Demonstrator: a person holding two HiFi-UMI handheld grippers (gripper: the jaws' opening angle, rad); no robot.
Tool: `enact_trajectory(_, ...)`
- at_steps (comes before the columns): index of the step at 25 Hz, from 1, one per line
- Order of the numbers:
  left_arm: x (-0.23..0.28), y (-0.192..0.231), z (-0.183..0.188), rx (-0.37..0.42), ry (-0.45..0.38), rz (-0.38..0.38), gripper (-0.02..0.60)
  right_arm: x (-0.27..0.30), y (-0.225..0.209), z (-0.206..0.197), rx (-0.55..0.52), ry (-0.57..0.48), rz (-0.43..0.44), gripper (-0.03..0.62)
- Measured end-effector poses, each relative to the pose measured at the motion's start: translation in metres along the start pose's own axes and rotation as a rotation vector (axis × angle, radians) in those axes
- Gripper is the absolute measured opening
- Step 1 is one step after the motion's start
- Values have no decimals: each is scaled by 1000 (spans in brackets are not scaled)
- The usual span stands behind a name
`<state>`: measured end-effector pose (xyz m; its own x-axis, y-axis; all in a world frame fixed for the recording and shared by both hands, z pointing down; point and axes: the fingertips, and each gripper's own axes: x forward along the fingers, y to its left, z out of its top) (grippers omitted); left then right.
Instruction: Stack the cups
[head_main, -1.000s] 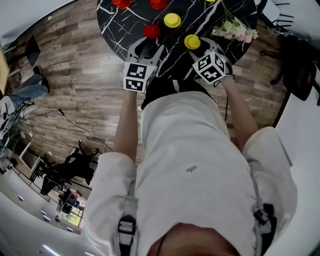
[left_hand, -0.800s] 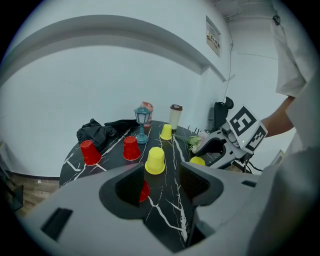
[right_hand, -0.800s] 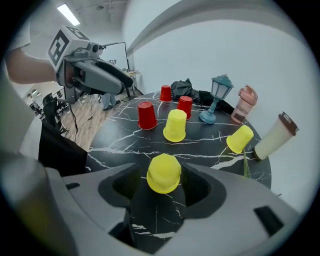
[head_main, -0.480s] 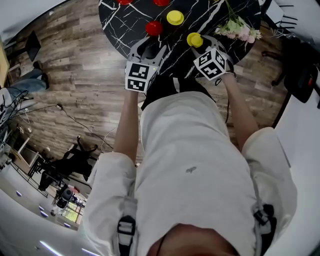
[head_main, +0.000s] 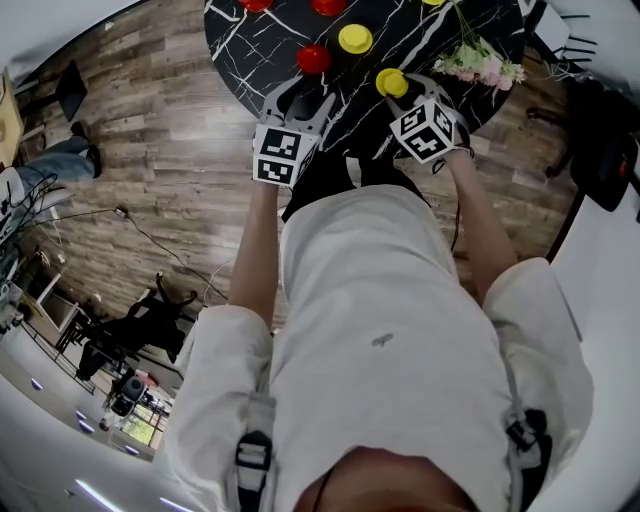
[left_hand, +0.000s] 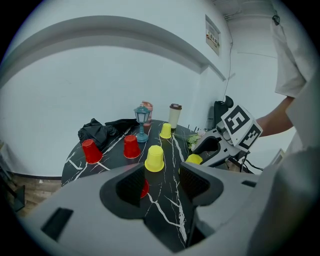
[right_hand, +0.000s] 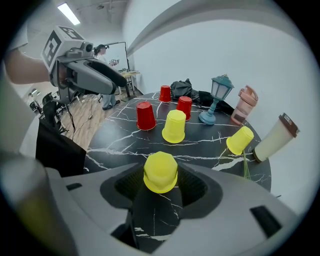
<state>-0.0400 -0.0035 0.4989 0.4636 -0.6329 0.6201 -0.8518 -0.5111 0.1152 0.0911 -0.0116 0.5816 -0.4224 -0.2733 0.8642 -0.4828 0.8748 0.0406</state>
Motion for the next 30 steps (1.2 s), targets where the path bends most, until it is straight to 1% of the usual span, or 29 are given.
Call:
enact_trajectory(7, -6, 6, 4, -2, -6, 17, 215, 5, 5, 21, -13, -33, 9, 209)
enact_trajectory(19, -13, 19, 9, -38, -21, 43, 215, 25, 18, 56, -60, -52, 58, 209)
enact_trajectory(30, -15, 28, 5, -60, -16, 42, 215, 43, 27, 72, -97, -36, 87, 209)
